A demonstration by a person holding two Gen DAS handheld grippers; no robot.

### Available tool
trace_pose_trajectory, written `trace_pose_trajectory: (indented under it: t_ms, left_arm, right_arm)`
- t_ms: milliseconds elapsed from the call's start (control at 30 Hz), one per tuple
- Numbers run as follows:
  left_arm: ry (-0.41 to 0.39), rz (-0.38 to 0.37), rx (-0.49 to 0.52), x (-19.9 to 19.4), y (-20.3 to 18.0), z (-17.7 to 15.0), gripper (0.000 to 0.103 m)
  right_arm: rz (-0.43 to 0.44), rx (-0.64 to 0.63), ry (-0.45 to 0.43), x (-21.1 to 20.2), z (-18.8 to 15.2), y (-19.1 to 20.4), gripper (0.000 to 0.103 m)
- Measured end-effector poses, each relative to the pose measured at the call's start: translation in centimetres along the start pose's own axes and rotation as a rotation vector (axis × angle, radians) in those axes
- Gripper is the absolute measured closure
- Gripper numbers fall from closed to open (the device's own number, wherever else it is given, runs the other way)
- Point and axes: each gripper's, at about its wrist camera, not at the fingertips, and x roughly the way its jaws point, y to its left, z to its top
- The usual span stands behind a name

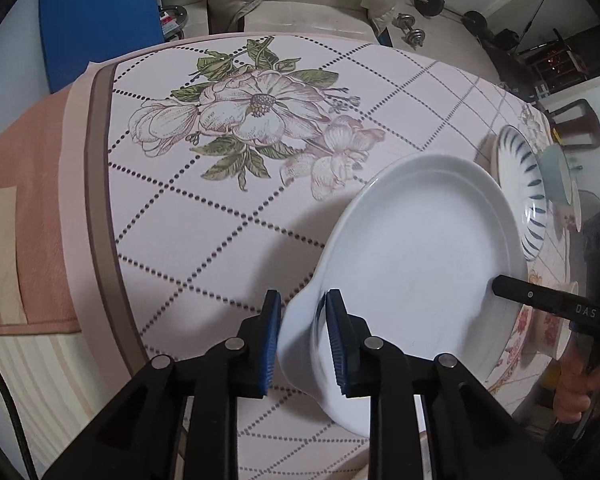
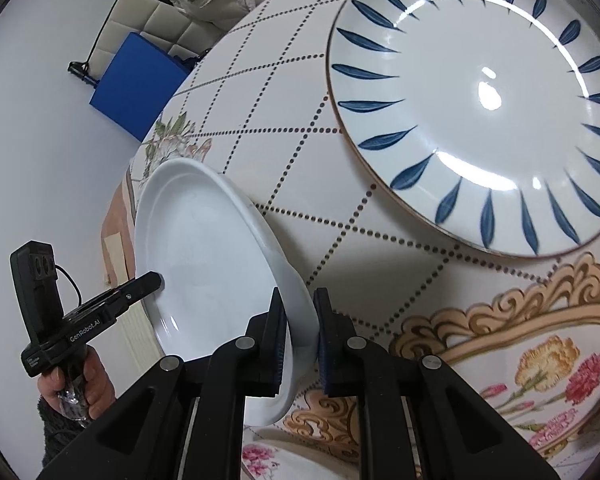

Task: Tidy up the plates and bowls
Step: 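Lift the white oval plate and carry it toward the floral plate, then lower the white oval plate onto the floral plate and open both grippers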

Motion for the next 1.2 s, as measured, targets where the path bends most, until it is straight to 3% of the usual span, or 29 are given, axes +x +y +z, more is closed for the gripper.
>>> trace_pose_trajectory:
  t_ms: [400, 700, 933, 1200]
  left_arm:
    - [-0.013, -0.03, 0.001, -4.3, -2.0, -5.5, 0.083]
    - [0.014, -0.032, -0.025, -5.6, -4.5, -13.6, 0.083]
    - [0.038, -0.014, -0.086, -4.8, -5.4, -19.7, 0.083]
    - [0.068, 0.004, -0.155, -2.5, -5.6, -24.4, 0.083]
  right_arm:
    - [0.009, -0.015, -0.024, -4.5, -6.6, -0.2, 0.088]
    - [-0.003, -0.025, -0.011, -7.9, -14.5, -2.3, 0.088]
    - [-0.017, -0.039, 0.058, -6.6, -19.4, -4.5, 0.088]
    - [-0.051, -0.091, 0.115, -4.5, -22.3, -6.3, 0.088]
